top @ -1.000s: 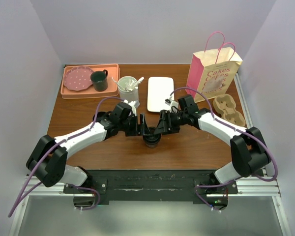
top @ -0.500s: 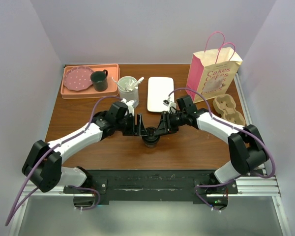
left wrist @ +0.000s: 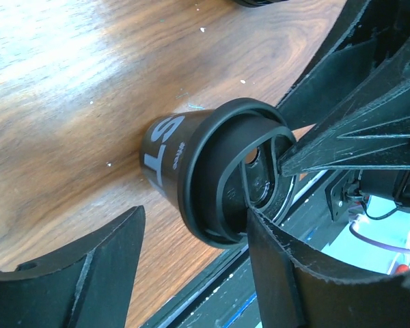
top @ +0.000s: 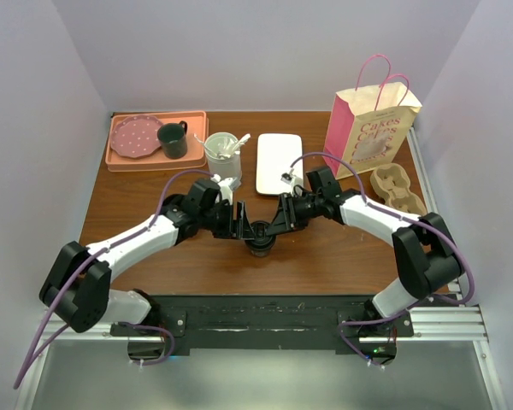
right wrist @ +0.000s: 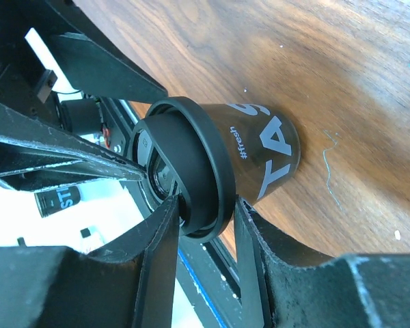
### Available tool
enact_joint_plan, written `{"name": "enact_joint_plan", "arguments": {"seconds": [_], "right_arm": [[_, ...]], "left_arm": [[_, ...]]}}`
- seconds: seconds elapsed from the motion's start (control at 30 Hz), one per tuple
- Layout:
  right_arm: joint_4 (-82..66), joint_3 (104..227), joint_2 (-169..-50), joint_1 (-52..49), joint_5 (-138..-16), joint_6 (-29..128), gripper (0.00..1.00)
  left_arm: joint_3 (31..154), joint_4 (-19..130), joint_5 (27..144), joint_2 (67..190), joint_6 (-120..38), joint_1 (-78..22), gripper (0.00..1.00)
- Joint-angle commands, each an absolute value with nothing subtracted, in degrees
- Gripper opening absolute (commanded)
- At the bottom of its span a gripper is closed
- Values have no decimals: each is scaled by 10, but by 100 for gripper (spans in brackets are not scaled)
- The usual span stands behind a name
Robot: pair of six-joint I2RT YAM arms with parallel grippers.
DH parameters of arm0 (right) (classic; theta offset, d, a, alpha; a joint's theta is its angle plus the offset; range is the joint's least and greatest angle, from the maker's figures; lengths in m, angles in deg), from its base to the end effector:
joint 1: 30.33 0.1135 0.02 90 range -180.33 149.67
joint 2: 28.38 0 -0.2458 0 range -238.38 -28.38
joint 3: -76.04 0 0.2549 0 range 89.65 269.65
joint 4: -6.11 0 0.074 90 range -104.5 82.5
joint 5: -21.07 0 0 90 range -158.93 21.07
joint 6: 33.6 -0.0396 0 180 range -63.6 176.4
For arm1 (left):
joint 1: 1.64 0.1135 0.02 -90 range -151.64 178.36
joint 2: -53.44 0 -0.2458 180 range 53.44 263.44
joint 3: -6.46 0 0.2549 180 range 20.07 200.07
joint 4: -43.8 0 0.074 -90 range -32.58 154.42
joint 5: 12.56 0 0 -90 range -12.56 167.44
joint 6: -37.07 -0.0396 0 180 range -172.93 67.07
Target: Pack the takeout coffee
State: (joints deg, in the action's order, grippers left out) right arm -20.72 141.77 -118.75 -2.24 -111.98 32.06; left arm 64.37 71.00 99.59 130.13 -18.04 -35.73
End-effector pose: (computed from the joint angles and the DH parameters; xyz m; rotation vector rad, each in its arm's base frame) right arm 0.2673 0.1733 0.1725 -0.4369 2.5497 1.3024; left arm 0.2249 -0.1702 0.1910 0.1833 2.5416 -0.9913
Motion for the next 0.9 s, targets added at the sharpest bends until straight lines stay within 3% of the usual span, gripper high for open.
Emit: {"name": "enact_joint_plan", "arguments": {"seconds": [0.0, 0.5, 0.87], "right_arm": [[-214, 1365, -1228, -19, -1046, 357, 32], [-155, 1284, -1281, -32, -1026, 351, 28], [-215, 1357, -1259, -32, -1035, 366, 26]], "left_arm": [[634, 685, 1006, 1317, -185, -353, 64], [583, 724, 930, 1347, -162, -350, 60], [587, 735, 908, 1340, -148, -351, 59]]}}
